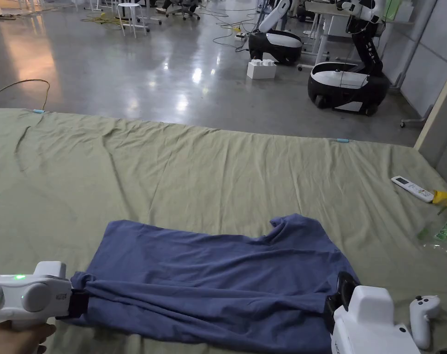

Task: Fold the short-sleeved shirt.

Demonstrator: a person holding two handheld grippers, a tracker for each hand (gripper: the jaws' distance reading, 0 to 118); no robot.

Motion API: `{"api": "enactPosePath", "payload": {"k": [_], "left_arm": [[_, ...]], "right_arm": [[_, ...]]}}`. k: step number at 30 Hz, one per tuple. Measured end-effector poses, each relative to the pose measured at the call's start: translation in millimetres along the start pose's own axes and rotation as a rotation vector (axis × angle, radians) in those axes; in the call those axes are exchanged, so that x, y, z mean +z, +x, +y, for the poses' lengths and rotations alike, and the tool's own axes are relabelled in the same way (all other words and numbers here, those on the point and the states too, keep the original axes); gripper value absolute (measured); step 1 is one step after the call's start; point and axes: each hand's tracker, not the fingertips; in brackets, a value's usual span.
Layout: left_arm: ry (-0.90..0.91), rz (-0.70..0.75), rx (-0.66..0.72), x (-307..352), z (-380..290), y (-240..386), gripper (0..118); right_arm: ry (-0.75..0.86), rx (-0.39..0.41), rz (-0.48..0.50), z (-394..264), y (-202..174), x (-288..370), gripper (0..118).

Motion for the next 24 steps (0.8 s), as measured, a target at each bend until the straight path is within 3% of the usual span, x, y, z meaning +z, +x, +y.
{"api": "enactPosePath", "payload": {"k": [3,10,12,14,16,24], "left_arm": [[-0.113,0.017,-0.018,-19,-7,3,62],[-0.032,0.021,-0.077,-12,-12,15,58],[-0.019,-0.003,-0.136,-12,-15,20,41],[-0.013,-0.006,-0.186,-13,-17,28,20],[-0.017,-0.001,-0.212,-15,-18,31,12],[-0.004,-0.074,-0.142,2,-18,8,6]], "right_arm": [[-0.043,-0.024,-0.003,-10,3,-2,1],[-0.106,-0.054,-0.026,-28,11,-2,1],[-0.150,-0.096,-0.026,-35,14,-3,1],[-0.152,-0.087,-0.043,-37,18,-2,1],[-0.158,-0.082,-0.052,-39,23,-2,1],[-0.317,-0.164,-0.108,-46,87,-21,3]]}}
